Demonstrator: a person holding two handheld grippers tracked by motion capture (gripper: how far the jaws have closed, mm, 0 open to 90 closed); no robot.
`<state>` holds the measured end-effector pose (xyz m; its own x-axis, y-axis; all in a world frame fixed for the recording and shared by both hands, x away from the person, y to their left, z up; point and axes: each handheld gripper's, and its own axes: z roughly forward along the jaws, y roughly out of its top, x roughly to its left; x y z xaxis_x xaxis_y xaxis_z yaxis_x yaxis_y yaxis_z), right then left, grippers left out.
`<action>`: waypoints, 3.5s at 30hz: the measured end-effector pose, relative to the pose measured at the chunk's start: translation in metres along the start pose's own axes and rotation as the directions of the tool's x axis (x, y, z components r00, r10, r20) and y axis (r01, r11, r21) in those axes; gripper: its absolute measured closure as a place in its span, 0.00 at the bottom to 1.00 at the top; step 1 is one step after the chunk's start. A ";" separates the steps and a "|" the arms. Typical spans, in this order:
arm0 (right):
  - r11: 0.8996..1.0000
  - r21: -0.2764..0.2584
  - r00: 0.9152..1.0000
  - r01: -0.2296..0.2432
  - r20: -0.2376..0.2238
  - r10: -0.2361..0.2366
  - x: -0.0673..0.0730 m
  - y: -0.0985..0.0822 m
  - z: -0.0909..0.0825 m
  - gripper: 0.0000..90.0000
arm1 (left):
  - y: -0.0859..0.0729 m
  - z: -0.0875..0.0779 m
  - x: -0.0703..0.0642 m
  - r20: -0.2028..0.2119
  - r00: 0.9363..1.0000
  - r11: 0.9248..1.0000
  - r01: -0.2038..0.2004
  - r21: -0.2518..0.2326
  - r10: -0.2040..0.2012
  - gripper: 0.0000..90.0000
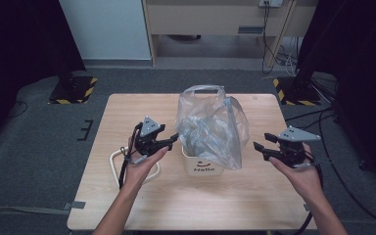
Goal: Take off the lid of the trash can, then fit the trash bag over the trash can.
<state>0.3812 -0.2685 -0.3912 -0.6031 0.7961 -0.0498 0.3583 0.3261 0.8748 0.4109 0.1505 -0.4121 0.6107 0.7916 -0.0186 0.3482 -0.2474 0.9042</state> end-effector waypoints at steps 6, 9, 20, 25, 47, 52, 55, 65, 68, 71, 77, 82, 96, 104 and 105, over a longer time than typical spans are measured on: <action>0.999 -0.035 1.000 -0.006 -0.019 0.005 -0.010 0.029 0.007 0.46 | 0.016 -0.004 -0.015 0.019 1.000 1.000 -0.018 -0.004 0.018 0.25; 0.999 -0.049 0.999 -0.011 -0.034 0.010 -0.013 0.038 0.009 0.45 | 0.023 -0.005 -0.021 0.029 0.999 1.000 -0.028 -0.012 0.029 0.23; 0.998 -0.066 0.998 -0.022 -0.056 0.018 -0.019 0.049 0.013 0.44 | 0.037 -0.004 -0.030 0.045 0.997 0.998 -0.056 -0.017 0.057 0.22; 0.998 -0.053 0.997 -0.014 -0.071 0.010 -0.021 0.057 0.023 0.42 | 0.042 0.001 -0.031 0.050 0.997 0.998 -0.063 -0.013 0.063 0.22; 0.998 0.057 0.987 0.012 -0.158 -0.002 -0.024 0.077 0.103 0.85 | 0.051 0.018 -0.036 0.081 0.994 0.997 -0.069 -0.023 0.071 0.22; 0.998 0.045 0.978 0.031 -0.206 -0.021 -0.013 0.081 0.102 0.99 | 0.054 0.026 -0.035 0.096 0.993 0.997 -0.072 -0.017 0.074 0.22; 0.998 0.048 0.973 0.039 -0.231 -0.027 -0.007 0.083 0.101 1.00 | 0.056 0.030 -0.035 0.098 0.992 0.997 -0.072 -0.016 0.073 0.22; 0.998 0.019 0.949 0.053 -0.313 -0.045 0.012 0.086 0.098 1.00 | 0.062 0.044 -0.036 0.118 0.990 0.997 -0.077 -0.018 0.078 0.24; 0.998 0.014 0.943 0.057 -0.330 -0.049 0.016 0.086 0.098 1.00 | 0.063 0.046 -0.039 0.130 0.988 0.996 -0.084 -0.019 0.086 0.24; 0.998 0.002 0.936 0.059 -0.346 -0.055 0.020 0.087 0.098 1.00 | 0.065 0.048 -0.041 0.137 0.986 0.996 -0.090 -0.025 0.092 0.24; 0.997 -0.006 0.923 0.074 -0.379 -0.070 0.027 0.087 0.096 1.00 | 0.070 0.052 -0.048 0.165 0.979 0.993 -0.110 -0.038 0.115 0.26; 0.997 -0.005 0.916 0.081 -0.395 -0.076 0.031 0.087 0.096 1.00 | 0.071 0.055 -0.050 0.165 0.977 0.991 -0.129 -0.039 0.134 0.33; 0.996 0.001 0.918 0.087 -0.389 -0.080 0.031 0.085 0.096 1.00 | 0.072 0.050 -0.046 0.107 0.985 0.991 -0.136 -0.020 0.137 0.94; 0.999 0.007 0.946 0.054 -0.321 -0.049 0.016 0.082 0.097 1.00 | 0.062 0.031 -0.044 0.103 0.986 0.991 -0.135 0.010 0.133 0.99; 0.999 0.008 0.949 0.045 -0.312 -0.041 0.013 0.081 0.098 1.00 | 0.060 0.027 -0.043 0.096 0.985 0.989 -0.148 0.021 0.145 0.99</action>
<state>0.4723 -0.1817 -0.3678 -0.8095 0.5832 0.0677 0.3362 0.3658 0.8679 0.4250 0.0863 -0.3688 0.7205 0.6898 0.0720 0.2688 -0.3735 0.8878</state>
